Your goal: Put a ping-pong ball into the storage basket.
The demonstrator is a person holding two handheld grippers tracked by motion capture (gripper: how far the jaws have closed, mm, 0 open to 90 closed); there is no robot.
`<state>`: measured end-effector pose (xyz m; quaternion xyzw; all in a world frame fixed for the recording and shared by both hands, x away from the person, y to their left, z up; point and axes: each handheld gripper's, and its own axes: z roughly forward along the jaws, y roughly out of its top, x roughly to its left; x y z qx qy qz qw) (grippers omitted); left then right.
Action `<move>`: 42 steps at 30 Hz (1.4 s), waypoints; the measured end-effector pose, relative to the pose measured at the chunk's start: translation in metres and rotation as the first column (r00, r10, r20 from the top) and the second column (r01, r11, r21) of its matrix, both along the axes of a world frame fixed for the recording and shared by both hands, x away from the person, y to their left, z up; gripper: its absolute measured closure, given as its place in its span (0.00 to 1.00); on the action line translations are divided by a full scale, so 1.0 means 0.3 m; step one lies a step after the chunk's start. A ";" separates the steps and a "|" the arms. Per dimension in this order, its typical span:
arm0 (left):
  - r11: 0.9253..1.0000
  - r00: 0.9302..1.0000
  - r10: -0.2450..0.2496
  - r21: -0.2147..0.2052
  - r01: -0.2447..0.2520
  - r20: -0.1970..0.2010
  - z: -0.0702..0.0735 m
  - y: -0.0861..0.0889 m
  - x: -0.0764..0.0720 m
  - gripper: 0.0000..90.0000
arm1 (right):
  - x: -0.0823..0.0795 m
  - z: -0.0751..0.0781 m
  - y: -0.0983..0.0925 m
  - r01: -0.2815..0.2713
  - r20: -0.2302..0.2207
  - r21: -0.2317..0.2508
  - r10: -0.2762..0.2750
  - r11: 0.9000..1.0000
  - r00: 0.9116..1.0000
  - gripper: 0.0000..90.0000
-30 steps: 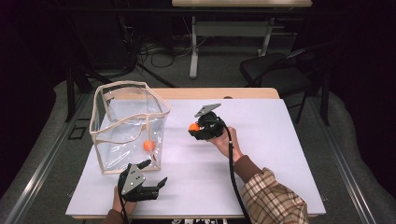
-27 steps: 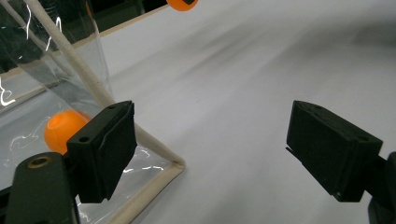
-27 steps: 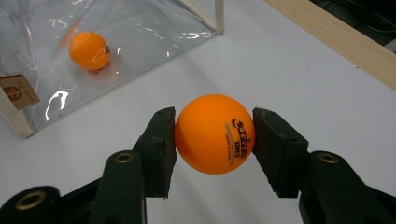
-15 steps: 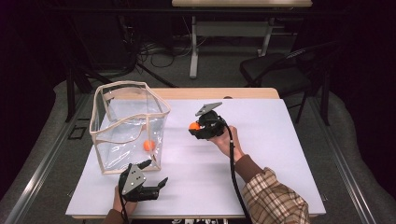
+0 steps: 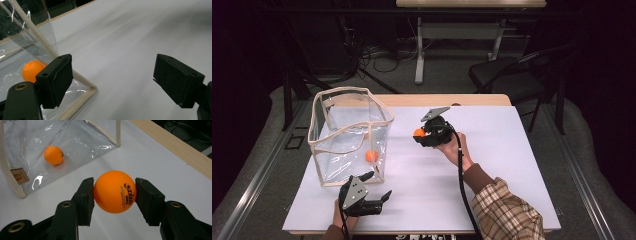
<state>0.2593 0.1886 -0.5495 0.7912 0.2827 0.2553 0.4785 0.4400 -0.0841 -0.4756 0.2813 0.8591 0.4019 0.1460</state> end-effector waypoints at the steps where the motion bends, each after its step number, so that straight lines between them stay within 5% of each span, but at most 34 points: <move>1: 1.000 1.000 0.001 0.000 -0.001 0.001 0.000 0.000 0.000 0.18 | 0.000 0.004 -0.002 -0.004 0.003 -0.003 0.004 1.000 1.000 0.56; 42: 1.000 1.000 -0.001 -0.004 0.001 0.004 0.002 0.000 0.001 0.18 | 0.012 0.095 0.001 0.007 0.031 0.026 -0.008 1.000 0.999 0.56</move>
